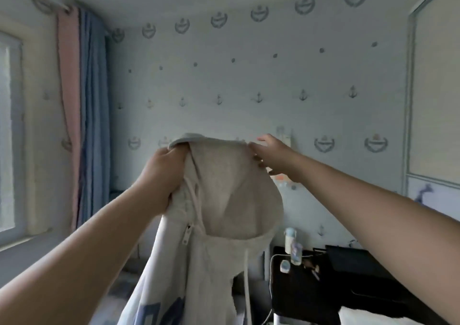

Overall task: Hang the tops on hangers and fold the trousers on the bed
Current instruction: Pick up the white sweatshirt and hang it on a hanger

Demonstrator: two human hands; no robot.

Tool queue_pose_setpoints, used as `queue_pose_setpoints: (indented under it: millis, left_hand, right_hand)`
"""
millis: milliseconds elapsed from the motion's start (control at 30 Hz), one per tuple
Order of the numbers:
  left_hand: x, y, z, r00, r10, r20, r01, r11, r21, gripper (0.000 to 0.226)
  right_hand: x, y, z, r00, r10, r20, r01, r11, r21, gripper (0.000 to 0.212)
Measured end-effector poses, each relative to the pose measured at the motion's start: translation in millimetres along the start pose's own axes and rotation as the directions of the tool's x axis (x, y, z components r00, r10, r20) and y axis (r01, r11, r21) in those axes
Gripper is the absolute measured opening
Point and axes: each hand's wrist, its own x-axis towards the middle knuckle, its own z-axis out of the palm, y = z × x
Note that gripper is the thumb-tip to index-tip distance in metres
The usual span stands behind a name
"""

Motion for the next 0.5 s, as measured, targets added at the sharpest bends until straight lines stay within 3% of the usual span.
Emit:
queue_pose_setpoints:
  millis: [100,200,300,367,500]
  left_hand:
    - [-14.0,2.3,74.9,0.999,0.014,0.036,-0.013,0.999,-0.038,0.028]
    - [-34.7,-0.5,151.6,0.997,0.018,0.079,-0.011,0.995,-0.098,0.030]
    - [-64.3,-3.6,229.6,0.994,0.020,0.106,0.001,0.980,-0.199,0.041]
    - [-83.8,-4.0,280.6,0.992,0.032,0.123,-0.001,0.969,-0.246,0.035]
    - [-123.8,-8.0,378.4,0.977,0.044,0.207,0.025,0.947,-0.320,0.026]
  right_hand:
    - [-45.4,41.6,-55.7,1.000,0.019,0.002,-0.019,0.997,-0.081,0.057]
    - [-114.8,86.8,-98.6,0.995,0.089,0.051,-0.087,0.995,-0.045,0.049]
    - [-186.4,142.2,-128.8,0.949,0.291,0.117,-0.278,0.953,-0.121,0.080]
    - [-221.7,186.1,-152.8,0.912,0.392,0.124,-0.355,0.903,-0.243,0.093]
    - [-271.2,271.1,-217.2,0.820,0.567,0.084,-0.514,0.792,-0.330,0.075]
